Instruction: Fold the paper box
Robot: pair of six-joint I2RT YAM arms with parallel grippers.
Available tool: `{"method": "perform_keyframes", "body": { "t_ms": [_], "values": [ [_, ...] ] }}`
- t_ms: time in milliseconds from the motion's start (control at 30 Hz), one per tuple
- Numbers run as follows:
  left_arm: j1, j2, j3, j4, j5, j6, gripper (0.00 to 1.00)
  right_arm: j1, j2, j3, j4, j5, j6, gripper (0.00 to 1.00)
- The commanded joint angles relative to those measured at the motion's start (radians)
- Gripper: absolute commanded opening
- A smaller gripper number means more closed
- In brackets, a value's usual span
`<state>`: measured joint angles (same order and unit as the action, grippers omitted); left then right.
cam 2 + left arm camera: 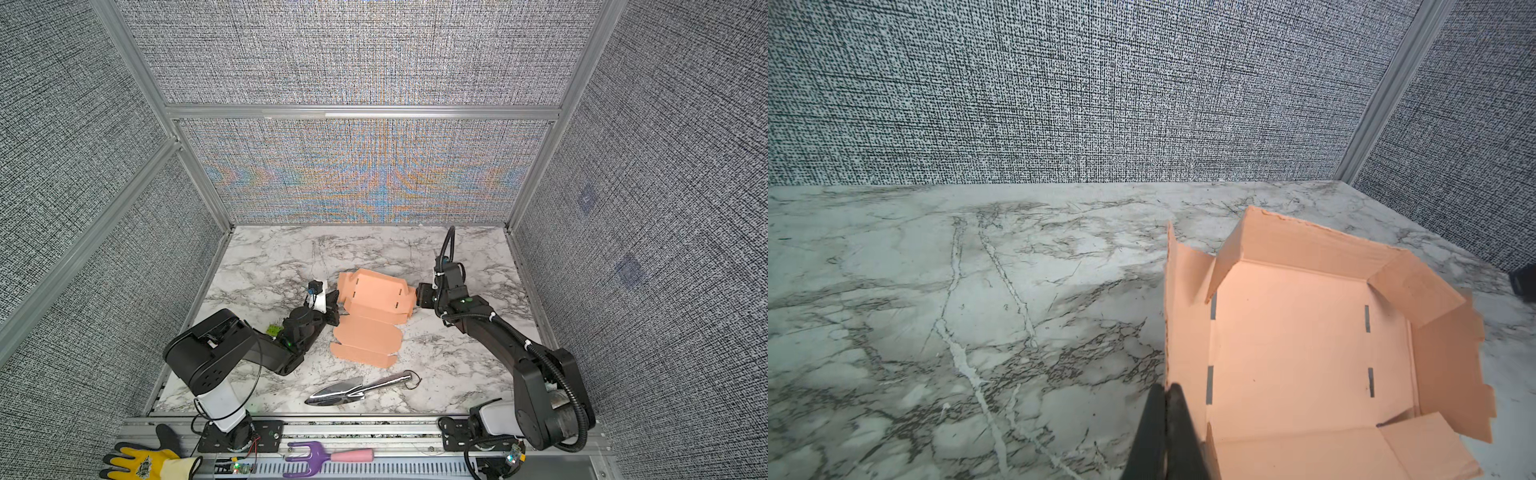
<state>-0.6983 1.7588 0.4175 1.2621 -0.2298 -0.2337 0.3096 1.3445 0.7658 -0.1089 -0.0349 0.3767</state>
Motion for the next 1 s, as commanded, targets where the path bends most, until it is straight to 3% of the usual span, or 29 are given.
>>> {"method": "perform_keyframes", "body": {
  "t_ms": [0, 200, 333, 733, 867, 967],
  "values": [
    [0.0, -0.007, 0.006, 0.014, -0.008, 0.015, 0.0, -0.026, -0.023, -0.055, 0.096, -0.084, 0.053, 0.64],
    [-0.001, -0.021, 0.008, -0.008, -0.009, 0.02, 0.0, -0.05, -0.061, -0.175, 0.177, -0.181, 0.106, 0.63],
    [-0.001, -0.026, 0.01, -0.018, -0.011, 0.022, 0.0, -0.047, -0.063, -0.222, 0.179, -0.206, 0.113, 0.55],
    [-0.002, -0.024, -0.005, 0.008, -0.014, 0.014, 0.0, 0.036, -0.042, -0.296, 0.228, -0.174, 0.166, 0.5],
    [-0.003, -0.033, -0.007, 0.0, -0.008, 0.014, 0.0, 0.034, -0.036, -0.303, 0.275, -0.126, 0.18, 0.5],
    [-0.005, -0.037, -0.009, -0.003, -0.001, 0.019, 0.0, 0.012, -0.002, -0.28, 0.318, -0.16, 0.156, 0.5]
  ]
}}
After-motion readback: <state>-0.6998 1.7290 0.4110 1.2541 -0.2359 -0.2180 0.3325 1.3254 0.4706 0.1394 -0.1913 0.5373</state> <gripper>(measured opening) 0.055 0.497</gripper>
